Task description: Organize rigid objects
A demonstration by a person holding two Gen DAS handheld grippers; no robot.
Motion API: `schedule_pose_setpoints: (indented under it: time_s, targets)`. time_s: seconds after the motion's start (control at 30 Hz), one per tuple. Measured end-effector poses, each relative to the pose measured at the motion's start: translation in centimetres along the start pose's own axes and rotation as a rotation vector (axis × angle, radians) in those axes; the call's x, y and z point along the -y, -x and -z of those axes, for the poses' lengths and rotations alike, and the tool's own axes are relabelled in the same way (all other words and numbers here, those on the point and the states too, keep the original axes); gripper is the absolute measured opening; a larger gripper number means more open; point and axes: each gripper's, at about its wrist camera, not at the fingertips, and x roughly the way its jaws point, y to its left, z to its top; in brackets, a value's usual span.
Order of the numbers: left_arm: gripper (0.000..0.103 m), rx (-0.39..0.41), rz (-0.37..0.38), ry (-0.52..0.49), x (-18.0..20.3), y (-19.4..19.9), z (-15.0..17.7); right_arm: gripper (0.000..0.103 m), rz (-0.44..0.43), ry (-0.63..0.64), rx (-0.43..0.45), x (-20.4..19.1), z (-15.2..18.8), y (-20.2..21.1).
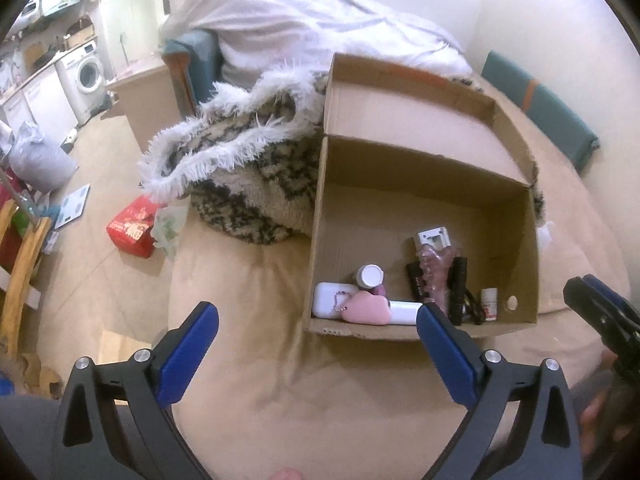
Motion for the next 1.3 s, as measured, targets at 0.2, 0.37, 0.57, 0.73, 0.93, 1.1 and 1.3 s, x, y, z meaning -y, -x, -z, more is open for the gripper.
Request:
schedule_pose_setpoints:
  time_s: [0.2, 0.37, 0.57, 0.73, 0.93, 1.1, 1.3]
  targets:
    - [0.102, 0.098, -0.005, -0.018, 0.3, 2.6, 1.5, 0.103, 0.0, 0.024, 0.065, -0.7, 1.4, 2.4]
    - [0.102, 0.18, -0.028, -0.06, 0.5, 3.6, 2.4, 0.103, 0.014, 0.053, 0.104, -1.3, 2.6, 3.0]
    - [0.102, 0.122, -0.033, -0.006, -0.2, 1.7, 2.5, 0.103, 0.088, 0.076, 0.12, -1.3, 3.6, 2.2]
    - [0.102, 0.121, -0.039, 0.005, -0.3, 1.4, 2.5, 0.103, 0.07, 0.066, 0.1, -1.1, 3.5, 1.6]
    - [0.102, 0.134, -0.047, -0.023, 0.4, 1.4, 2.7, 0.103, 0.069, 0.05, 0.083, -0.8, 3.5, 1.1]
    - [0.102, 0.134, -0.046, -0.022, 0.5, 1.5, 2.7, 0.103, 0.069, 0.045, 0.079, -0.6, 3.5, 1.0]
    - [0.102, 0.134, -0.043, -0.02, 0.5, 1.5, 2.7, 0.103, 0.072, 0.048, 0.076, -0.6, 3.5, 0.9]
